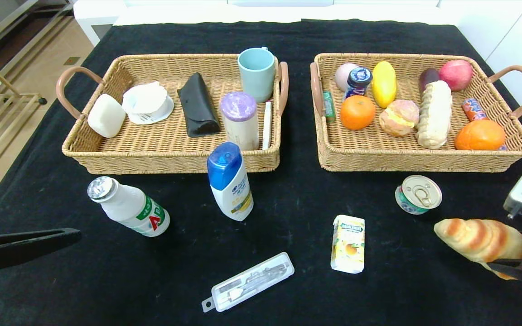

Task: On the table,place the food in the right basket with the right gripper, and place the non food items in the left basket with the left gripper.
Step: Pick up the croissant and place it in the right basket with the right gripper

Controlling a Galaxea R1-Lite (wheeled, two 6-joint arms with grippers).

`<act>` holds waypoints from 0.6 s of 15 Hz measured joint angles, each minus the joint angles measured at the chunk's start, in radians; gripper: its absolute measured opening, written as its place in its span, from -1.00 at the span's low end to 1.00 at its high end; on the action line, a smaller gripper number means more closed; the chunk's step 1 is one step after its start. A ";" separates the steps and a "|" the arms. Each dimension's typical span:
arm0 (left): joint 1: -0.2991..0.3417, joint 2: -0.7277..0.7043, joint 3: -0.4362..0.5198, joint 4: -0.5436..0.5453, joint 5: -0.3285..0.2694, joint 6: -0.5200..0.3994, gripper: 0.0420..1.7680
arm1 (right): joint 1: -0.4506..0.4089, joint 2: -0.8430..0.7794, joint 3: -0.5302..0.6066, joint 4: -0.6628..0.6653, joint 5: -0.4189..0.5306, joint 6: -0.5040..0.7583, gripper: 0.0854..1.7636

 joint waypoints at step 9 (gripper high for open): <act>0.000 0.000 -0.001 0.000 0.000 0.000 0.94 | 0.076 0.053 -0.267 -0.062 -0.012 0.361 -0.12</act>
